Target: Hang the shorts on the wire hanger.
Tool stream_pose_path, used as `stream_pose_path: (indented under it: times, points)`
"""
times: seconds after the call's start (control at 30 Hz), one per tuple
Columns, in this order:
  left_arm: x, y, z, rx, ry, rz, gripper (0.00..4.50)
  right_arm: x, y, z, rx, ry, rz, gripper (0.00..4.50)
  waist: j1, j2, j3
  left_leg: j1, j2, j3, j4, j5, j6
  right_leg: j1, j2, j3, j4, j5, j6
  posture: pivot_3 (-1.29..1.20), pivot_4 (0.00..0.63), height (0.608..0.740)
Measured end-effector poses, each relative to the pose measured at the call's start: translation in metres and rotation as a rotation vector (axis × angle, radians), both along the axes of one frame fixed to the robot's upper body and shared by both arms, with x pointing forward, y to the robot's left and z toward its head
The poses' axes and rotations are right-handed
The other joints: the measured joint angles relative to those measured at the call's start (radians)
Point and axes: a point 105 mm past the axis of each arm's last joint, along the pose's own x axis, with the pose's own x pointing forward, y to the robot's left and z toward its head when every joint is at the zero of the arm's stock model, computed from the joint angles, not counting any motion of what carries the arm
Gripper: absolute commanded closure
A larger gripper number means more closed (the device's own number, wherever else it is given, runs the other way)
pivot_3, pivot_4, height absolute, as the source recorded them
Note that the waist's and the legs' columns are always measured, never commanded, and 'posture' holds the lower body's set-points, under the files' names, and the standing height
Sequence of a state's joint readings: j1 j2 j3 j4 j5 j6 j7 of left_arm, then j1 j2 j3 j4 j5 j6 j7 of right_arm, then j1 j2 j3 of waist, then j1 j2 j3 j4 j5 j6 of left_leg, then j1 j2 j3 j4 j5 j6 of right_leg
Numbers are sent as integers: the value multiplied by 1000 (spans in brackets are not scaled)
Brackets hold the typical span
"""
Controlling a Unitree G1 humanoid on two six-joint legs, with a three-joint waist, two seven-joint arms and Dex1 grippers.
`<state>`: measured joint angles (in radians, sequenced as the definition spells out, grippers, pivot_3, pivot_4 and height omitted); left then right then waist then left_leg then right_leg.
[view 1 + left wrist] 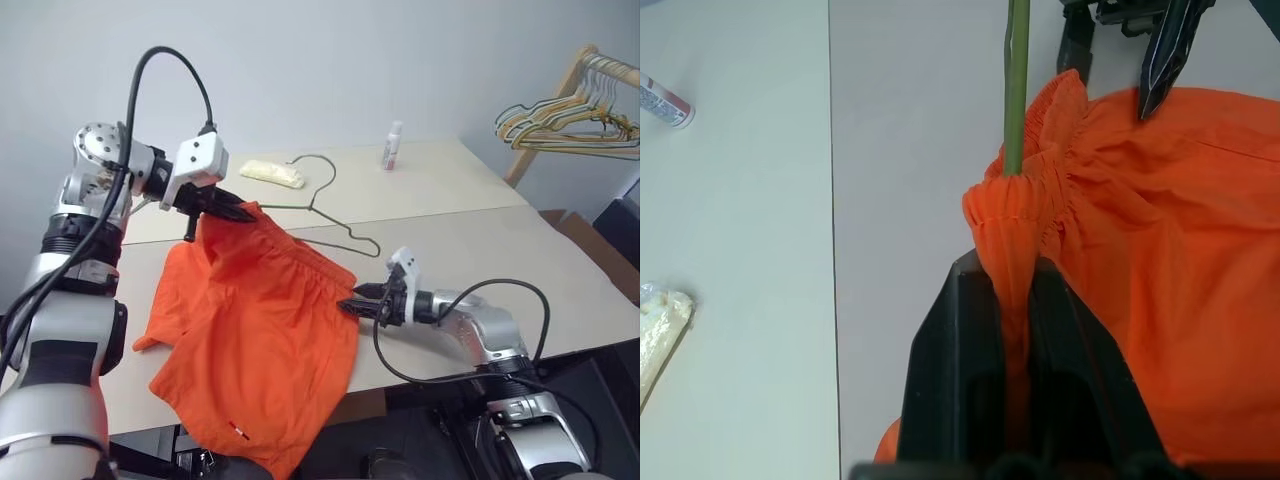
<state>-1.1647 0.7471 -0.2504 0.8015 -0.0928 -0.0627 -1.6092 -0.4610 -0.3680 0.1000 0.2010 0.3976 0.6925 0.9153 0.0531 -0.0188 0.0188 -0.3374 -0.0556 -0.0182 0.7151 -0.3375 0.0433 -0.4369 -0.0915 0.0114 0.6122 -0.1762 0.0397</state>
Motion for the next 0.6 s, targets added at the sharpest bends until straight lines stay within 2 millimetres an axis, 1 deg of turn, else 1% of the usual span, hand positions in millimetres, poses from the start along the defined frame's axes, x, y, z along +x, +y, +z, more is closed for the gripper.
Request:
stream_pose_path:
  times: [0.1, 0.17, 0.23, 0.27, 0.4, 0.43, 0.5, 0.6]
  points:
    - [0, 2, -1, -8, 5, 6, 4500, 1, 0, -3, 3, 31, -6, 2734, 0, 0, 0, 0, 0, 0, 0, 0, 0, 0, 0, 0, 1, 0, 0, 208, 0, 740]
    - [0, 2, 0, -13, 0, 7, 4500, 3, 0, -1, 5, 39, -5, 3399, -1, 0, 0, 0, 0, 0, 0, 0, 0, 0, 0, 0, 2, 0, 0, 210, 0, 740]
    - [-1, 3, 0, -20, -4, 8, 4500, 4, 1, 2, 6, 32, -2, 4180, 0, 0, 0, 1, 0, 0, 0, 0, 0, 0, 0, 0, 2, 0, 0, 212, 0, 740]
    - [-1, 4, 0, -27, -4, 11, 4500, 5, 1, 2, 6, 32, -2, 4478, 0, 0, 0, 1, 0, 0, 0, 0, 0, 0, 0, 0, 2, 0, 0, 213, 0, 740]
    - [-5, 13, -5, -60, 3, 15, 4500, 6, -2, 0, 3, 47, -6, 4478, -1, 0, 0, 0, 0, 0, 0, 0, 0, -1, 0, 0, 2, 0, 0, 215, 0, 740]
    - [-7, 17, -7, -67, 2, 16, 4500, 7, -5, 1, 2, 48, -6, 4478, -1, 0, 0, 0, 0, 0, 0, 0, -1, -1, 0, 1, 2, 0, 0, 216, 0, 740]
    - [-9, 20, -8, -76, -1, 14, 4500, 10, -14, 6, 1, 37, -15, 4478, 0, 0, 0, 0, 0, 0, 0, 0, -1, -1, 0, 0, 2, 0, 0, 223, 0, 740]
    - [-14, 22, -3, -68, -17, -16, 4500, 15, -31, 21, -7, 6, -2, 4478, 8, 0, 0, 0, 0, 0, 0, 0, 0, -1, 0, 0, 1, 0, 0, 221, 0, 740]
